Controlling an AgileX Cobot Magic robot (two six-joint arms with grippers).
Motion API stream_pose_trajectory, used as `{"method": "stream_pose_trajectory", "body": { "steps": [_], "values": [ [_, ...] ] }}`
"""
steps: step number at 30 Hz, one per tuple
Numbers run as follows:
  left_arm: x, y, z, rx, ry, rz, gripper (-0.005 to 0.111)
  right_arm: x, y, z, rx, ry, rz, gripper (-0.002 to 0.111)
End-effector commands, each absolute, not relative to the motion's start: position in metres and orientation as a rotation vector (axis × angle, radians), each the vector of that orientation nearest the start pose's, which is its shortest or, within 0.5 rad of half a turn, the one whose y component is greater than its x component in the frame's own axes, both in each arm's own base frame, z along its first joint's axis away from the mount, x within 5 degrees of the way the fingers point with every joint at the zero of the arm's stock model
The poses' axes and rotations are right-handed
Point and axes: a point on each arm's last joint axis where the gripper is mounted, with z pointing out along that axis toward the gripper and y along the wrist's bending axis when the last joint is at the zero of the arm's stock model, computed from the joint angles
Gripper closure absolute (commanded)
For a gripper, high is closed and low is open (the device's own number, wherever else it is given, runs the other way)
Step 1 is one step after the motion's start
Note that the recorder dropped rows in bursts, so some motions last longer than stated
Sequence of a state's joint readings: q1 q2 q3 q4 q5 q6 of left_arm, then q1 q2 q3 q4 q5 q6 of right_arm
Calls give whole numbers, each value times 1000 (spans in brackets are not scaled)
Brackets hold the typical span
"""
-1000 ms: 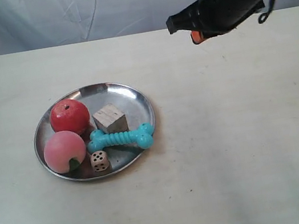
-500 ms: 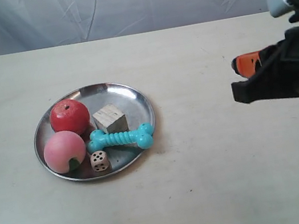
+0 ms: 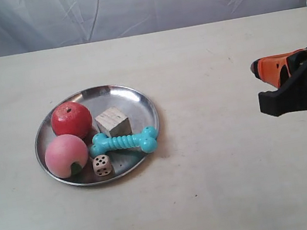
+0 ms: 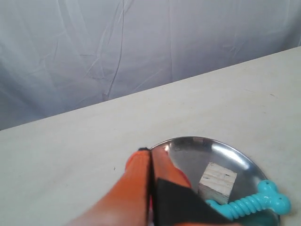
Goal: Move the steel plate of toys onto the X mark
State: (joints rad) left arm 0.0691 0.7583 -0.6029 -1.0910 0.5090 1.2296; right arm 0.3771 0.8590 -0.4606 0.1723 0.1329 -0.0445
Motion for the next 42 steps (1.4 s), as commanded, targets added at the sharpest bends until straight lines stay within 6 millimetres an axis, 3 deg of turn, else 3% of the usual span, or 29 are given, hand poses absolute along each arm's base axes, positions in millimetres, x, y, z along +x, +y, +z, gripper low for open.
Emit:
{"method": "stream_pose_trajectory", "body": {
  "steps": [1, 6, 16, 25, 33, 40, 42],
  "values": [
    [150, -28, 324, 408, 1804, -219, 107, 159, 65, 267, -277, 2000, 337, 108],
    [133, -24, 316, 414, 1763, -109, 107, 159, 65, 267, -277, 2000, 337, 108],
    [93, -21, 283, 214, 1671, -169, 107, 159, 65, 267, -277, 2000, 337, 108],
    [84, -18, 242, 110, 1760, -198, 107, 159, 65, 267, -278, 2002, 336, 108],
    [77, -5, 206, -211, 1928, -209, 107, 159, 65, 267, -278, 2002, 336, 108],
    [68, -3, 180, -220, 1904, -181, 107, 159, 65, 267, -278, 2002, 336, 108],
    [65, -3, 184, -224, 1848, -186, 107, 159, 65, 267, -278, 2002, 336, 108]
  ]
}}
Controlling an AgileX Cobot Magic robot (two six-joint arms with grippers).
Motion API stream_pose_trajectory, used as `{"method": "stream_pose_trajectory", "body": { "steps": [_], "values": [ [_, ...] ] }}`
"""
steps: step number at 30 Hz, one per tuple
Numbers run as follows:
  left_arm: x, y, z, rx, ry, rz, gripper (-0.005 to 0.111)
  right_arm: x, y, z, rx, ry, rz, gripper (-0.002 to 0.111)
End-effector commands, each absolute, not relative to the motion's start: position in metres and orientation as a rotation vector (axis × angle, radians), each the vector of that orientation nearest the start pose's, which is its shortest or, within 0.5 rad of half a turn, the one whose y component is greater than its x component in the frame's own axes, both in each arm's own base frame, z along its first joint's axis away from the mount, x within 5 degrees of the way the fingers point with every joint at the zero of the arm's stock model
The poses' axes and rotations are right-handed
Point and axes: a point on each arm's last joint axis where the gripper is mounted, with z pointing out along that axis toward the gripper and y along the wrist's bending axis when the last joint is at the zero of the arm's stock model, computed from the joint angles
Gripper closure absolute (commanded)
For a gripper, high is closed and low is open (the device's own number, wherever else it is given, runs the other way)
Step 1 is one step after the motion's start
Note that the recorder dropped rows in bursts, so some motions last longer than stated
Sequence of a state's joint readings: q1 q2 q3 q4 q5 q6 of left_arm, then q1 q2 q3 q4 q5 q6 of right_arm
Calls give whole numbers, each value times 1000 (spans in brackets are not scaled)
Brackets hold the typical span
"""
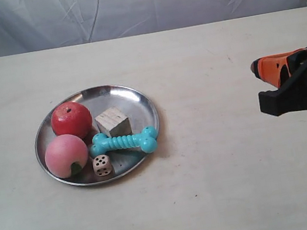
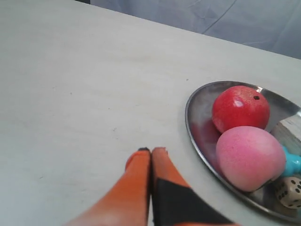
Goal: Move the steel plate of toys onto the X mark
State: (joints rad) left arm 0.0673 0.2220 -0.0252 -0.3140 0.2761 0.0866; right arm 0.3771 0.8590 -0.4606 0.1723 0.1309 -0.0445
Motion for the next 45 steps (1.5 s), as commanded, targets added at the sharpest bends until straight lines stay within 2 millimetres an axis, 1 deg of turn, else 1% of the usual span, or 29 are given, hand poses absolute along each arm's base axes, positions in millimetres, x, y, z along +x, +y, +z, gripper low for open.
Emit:
{"method": "stream_pose_trajectory", "body": {
  "steps": [1, 6, 11, 14, 18, 28, 30, 31, 32, 33, 34, 35, 36, 37, 39, 42, 43, 45],
  "values": [
    [64, -3, 185, -225, 1825, -192, 107, 159, 65, 267, -278, 2002, 336, 108],
    [56, -3, 192, -192, 1709, -184, 107, 159, 65, 267, -278, 2000, 337, 108],
    [55, -5, 192, -158, 1711, -196, 107, 159, 65, 267, -278, 2000, 337, 108],
    [55, -5, 192, -167, 1709, -221, 107, 159, 65, 267, -278, 2000, 337, 108],
    [55, -5, 192, -147, 1712, -192, 107, 159, 65, 267, -278, 2000, 337, 108],
    [55, -5, 192, -147, 1712, -192, 107, 158, 65, 266, -279, 2004, 336, 108],
    [55, -5, 192, -147, 1712, -192, 107, 142, 58, 280, -283, 1940, 334, 108],
    [55, -5, 192, -147, 1712, -192, 107, 128, 48, 287, -250, 1914, 324, 108],
    [55, -5, 192, -147, 1712, -192, 107, 119, 41, 287, -208, 1909, 318, 108],
    [55, -5, 192, -147, 1712, -192, 107, 104, 30, 283, -166, 1875, 283, 108],
    [55, -5, 192, -147, 1712, -192, 107, 94, 24, 277, -132, 1850, 253, 108],
    [55, -5, 192, -147, 1712, -192, 107, 83, 16, 266, -85, 1820, 205, 108],
    [55, -5, 192, -147, 1712, -192, 107, 75, 13, 255, -67, 1802, 180, 108],
    [55, -5, 192, -147, 1712, -192, 107, 67, 9, 237, -39, 1790, 143, 108],
    [55, -5, 192, -147, 1712, -192, 107, 58, 6, 219, -22, 1761, 111, 108],
    [55, -5, 192, -147, 1712, -192, 107, 54, 5, 193, -4, 1760, 95, 108],
    [55, -5, 192, -147, 1712, -192, 107, 54, 5, 187, 2, 1779, 94, 108],
    [55, -5, 192, -147, 1712, -192, 107, 54, 5, 186, 7, 1783, 101, 108]
  ]
}}
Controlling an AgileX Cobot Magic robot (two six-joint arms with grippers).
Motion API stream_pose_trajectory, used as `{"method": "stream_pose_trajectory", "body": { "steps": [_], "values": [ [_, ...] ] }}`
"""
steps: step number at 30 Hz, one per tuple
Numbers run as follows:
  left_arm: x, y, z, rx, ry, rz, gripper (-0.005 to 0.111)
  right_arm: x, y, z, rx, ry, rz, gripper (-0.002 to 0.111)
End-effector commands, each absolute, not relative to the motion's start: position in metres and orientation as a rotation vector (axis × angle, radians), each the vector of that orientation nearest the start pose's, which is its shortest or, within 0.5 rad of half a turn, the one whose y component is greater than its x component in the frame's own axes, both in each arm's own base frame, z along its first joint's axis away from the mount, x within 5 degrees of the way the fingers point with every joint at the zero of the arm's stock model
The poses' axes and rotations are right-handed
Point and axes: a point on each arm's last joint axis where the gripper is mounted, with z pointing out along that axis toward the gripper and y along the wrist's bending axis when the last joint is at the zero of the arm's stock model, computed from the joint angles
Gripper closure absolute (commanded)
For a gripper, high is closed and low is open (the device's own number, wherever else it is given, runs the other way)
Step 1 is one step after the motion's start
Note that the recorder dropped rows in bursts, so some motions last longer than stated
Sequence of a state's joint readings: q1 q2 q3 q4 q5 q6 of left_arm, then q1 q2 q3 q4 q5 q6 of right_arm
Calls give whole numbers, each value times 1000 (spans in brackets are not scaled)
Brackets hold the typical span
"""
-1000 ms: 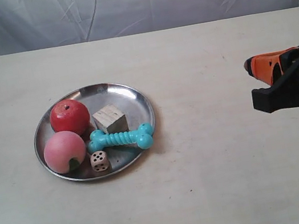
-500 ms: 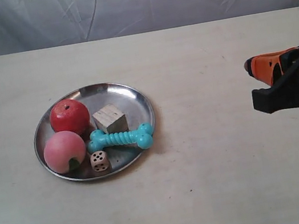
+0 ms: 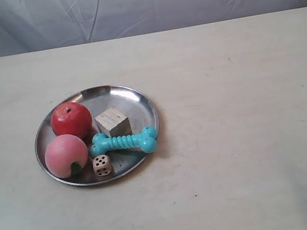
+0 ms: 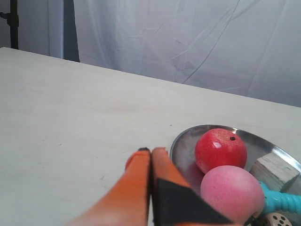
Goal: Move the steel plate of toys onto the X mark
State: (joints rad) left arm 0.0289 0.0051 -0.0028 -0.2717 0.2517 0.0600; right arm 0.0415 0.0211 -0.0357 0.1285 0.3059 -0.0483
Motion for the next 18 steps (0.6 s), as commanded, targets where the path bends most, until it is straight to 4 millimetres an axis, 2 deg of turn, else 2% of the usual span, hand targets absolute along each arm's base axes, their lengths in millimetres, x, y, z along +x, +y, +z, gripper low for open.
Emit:
{"method": "stream_pose_trajectory", "body": {
  "steps": [1, 18],
  "values": [
    [55, -5, 192, -147, 1712, -192, 107, 54, 5, 186, 12, 1786, 109, 108],
    [55, -5, 192, -143, 1712, -189, 107, 54, 6, 186, 34, 1785, 141, 108]
  ]
}}
